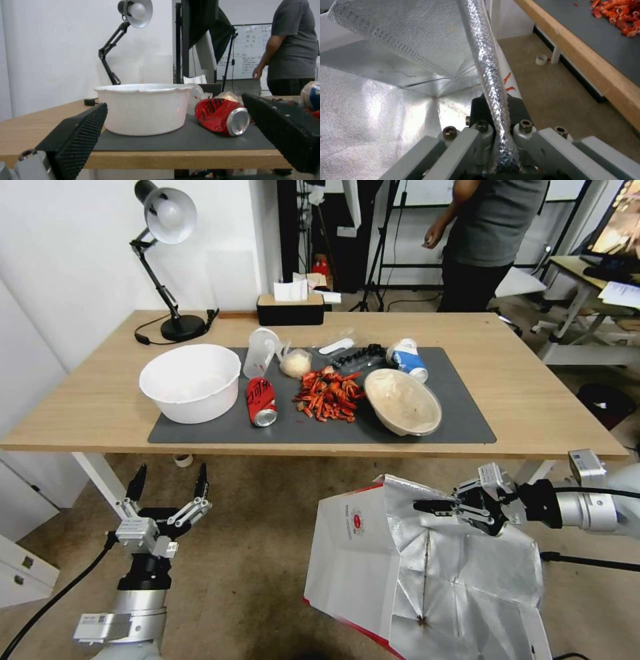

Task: Pick up the food delivery bag from the floor and place it on the table.

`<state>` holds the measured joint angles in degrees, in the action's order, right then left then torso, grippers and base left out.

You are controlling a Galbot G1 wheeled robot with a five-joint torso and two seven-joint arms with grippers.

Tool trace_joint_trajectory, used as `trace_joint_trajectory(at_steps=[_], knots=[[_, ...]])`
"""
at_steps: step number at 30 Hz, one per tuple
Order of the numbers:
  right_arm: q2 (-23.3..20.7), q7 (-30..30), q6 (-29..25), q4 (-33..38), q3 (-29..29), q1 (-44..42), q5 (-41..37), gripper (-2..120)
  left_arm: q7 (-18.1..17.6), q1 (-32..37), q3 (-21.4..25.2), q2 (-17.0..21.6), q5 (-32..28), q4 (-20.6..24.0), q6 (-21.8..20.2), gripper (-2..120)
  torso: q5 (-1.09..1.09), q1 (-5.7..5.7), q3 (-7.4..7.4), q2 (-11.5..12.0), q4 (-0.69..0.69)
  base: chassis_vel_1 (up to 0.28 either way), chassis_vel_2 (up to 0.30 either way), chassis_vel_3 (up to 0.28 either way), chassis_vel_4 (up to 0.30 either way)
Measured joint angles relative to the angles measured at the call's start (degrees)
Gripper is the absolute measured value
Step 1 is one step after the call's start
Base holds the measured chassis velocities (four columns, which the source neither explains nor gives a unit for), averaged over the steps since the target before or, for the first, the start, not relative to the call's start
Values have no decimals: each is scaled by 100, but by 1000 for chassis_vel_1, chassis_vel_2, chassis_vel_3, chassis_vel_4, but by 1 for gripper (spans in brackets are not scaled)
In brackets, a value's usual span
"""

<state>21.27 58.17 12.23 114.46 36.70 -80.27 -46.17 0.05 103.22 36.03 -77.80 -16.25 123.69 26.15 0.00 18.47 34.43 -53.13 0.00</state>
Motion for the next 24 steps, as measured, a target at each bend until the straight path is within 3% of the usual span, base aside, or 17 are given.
trace_joint_trajectory(at_steps=[24], knots=[[1,-12,-12,-31,-20,26,-1,0,4,28,4,1,-35,13,-29,100,0,263,339,-603,0,0,0,0,0]])
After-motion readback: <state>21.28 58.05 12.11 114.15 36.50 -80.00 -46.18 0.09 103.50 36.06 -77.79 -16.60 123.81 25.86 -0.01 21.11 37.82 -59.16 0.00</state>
